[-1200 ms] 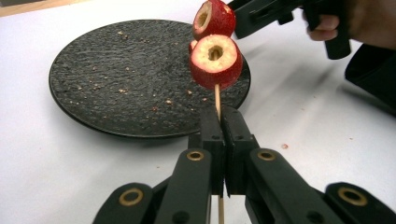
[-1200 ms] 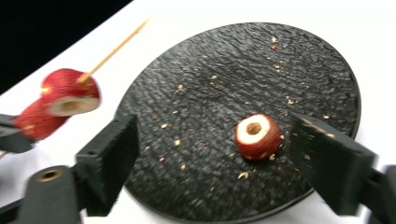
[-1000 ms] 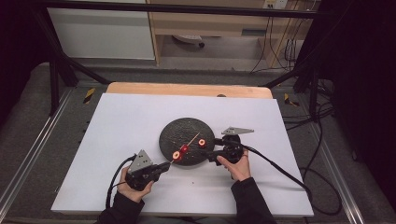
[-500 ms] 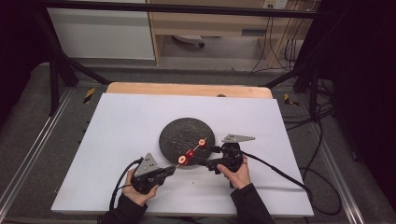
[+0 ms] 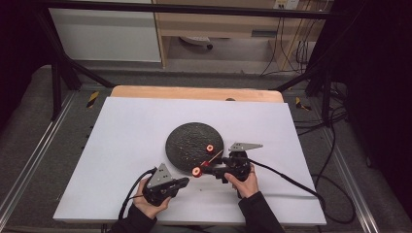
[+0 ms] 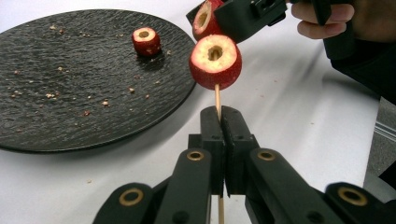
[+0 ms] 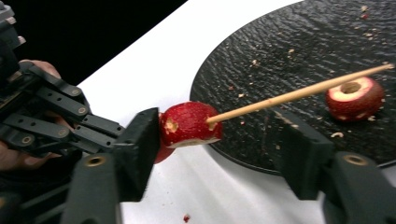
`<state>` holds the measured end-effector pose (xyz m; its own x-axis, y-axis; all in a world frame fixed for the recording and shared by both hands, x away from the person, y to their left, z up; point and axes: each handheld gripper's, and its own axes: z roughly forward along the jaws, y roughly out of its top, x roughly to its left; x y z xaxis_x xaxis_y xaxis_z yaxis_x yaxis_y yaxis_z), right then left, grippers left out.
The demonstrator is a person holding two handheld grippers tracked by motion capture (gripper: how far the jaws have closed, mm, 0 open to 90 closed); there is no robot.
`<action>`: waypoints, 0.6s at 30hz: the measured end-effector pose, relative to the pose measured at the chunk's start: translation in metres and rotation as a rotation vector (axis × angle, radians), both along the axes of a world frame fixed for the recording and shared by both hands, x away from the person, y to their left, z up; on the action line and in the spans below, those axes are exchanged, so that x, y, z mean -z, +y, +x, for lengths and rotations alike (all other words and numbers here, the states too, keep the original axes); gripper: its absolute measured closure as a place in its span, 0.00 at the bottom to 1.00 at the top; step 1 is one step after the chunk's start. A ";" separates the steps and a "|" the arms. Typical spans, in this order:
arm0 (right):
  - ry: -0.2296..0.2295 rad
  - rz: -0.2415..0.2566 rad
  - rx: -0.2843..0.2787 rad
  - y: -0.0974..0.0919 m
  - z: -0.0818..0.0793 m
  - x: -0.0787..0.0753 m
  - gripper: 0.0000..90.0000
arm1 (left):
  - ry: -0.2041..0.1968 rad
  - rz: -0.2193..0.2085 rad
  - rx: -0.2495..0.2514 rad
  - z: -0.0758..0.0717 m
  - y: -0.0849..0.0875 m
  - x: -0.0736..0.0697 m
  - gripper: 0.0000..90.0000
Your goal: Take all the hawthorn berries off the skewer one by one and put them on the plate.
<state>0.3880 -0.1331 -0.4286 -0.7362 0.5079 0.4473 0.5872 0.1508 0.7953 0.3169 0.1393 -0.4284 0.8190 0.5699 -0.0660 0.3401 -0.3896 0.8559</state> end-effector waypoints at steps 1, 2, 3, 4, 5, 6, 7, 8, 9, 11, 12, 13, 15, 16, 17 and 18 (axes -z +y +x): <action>0.002 0.003 -0.005 0.000 0.000 0.000 0.46 | 0.002 -0.003 0.001 0.000 0.000 0.000 0.98; 0.003 0.004 -0.010 0.000 0.000 0.000 0.47 | 0.002 -0.003 0.002 0.000 -0.001 0.000 0.98; 0.003 0.007 -0.014 0.000 0.000 0.000 0.49 | 0.001 0.000 0.004 0.000 -0.001 0.000 0.98; 0.008 0.011 -0.017 0.000 0.000 0.000 0.51 | 0.002 0.000 0.007 -0.001 -0.001 0.001 0.98; 0.011 0.015 -0.021 0.000 -0.001 0.000 0.53 | 0.002 -0.001 0.009 -0.001 -0.002 0.001 0.98; 0.012 0.017 -0.028 0.000 -0.001 0.000 0.55 | 0.002 -0.001 0.009 -0.001 -0.002 0.001 0.98; 0.012 0.017 -0.032 0.000 -0.001 0.000 0.57 | 0.002 0.000 0.009 -0.001 -0.002 0.001 0.98; 0.017 0.019 -0.036 0.000 -0.001 0.000 0.59 | 0.003 -0.001 0.009 -0.001 -0.002 0.001 0.98; 0.022 0.021 -0.040 0.000 -0.001 0.000 0.61 | 0.003 -0.002 0.010 -0.001 -0.002 0.001 0.98; 0.024 0.024 -0.045 0.000 -0.001 -0.001 0.63 | 0.003 -0.004 0.010 -0.001 -0.002 0.001 0.98; 0.028 0.027 -0.047 0.000 -0.001 -0.001 0.64 | 0.002 -0.004 0.011 -0.001 -0.002 0.001 0.98; 0.033 0.028 -0.050 -0.001 -0.001 -0.002 0.65 | 0.002 -0.004 0.012 -0.001 -0.002 0.001 0.98; 0.035 0.030 -0.052 -0.001 -0.001 -0.002 0.66 | 0.001 -0.006 0.010 -0.001 -0.002 0.001 0.98; 0.035 0.030 -0.054 -0.001 -0.001 -0.003 0.67 | 0.001 -0.005 0.012 -0.001 -0.002 0.001 0.98; 0.036 0.031 -0.055 -0.002 -0.002 -0.003 0.67 | 0.000 -0.008 0.013 -0.001 -0.002 0.000 0.98; 0.038 0.033 -0.055 -0.002 -0.002 -0.004 0.67 | -0.001 -0.009 0.014 -0.001 -0.002 0.000 0.98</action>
